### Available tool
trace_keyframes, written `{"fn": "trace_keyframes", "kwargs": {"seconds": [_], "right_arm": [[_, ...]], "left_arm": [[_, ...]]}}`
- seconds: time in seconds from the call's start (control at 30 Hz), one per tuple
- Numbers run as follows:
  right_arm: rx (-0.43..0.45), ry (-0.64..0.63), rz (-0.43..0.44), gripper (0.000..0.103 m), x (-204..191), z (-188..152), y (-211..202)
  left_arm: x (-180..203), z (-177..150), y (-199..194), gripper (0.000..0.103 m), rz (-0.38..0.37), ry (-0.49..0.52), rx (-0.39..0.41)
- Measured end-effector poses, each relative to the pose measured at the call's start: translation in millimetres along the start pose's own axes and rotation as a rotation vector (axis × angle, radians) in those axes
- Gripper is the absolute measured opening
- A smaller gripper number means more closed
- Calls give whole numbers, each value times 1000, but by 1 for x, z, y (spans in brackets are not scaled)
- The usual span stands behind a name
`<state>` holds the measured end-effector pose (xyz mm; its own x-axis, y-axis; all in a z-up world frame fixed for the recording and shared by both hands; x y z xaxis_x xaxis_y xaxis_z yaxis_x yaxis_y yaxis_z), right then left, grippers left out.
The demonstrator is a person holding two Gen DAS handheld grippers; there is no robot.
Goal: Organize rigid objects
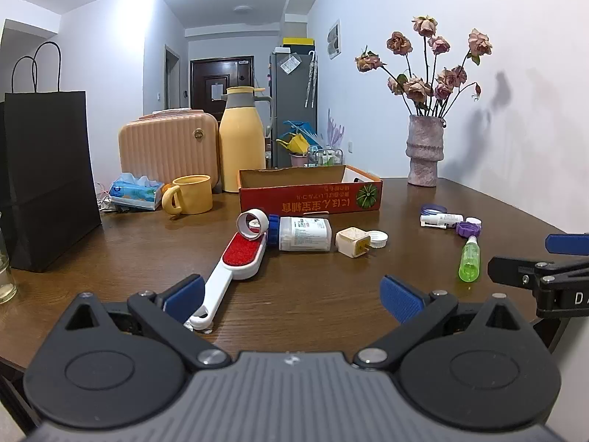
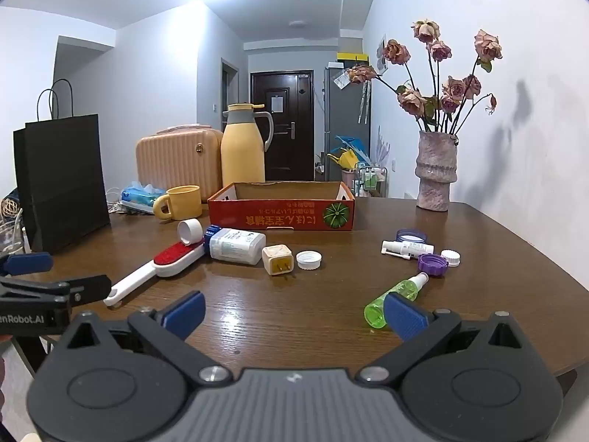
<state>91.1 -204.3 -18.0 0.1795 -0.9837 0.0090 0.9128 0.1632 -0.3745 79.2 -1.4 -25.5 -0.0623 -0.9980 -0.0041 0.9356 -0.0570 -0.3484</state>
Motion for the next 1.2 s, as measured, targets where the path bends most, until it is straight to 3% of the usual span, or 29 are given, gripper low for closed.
{"fn": "trace_keyframes", "kwargs": {"seconds": [1.2], "right_arm": [[14, 0, -6, 103, 2, 2, -5]], "left_arm": [[2, 4, -3, 103, -4, -1, 7]]}}
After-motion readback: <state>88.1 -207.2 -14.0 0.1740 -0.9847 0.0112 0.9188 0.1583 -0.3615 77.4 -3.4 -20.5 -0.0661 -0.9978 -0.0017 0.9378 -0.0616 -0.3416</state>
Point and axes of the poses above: each gripper's, at about its wrist camera, not at the fingertips, and y roughly the way its jaws point, x to its right, z to its top, the point moved 9 cm from there along y, roughly the way its jaws point, and after that the axes turned 3 degrees about -z, right-handed, at the moved point
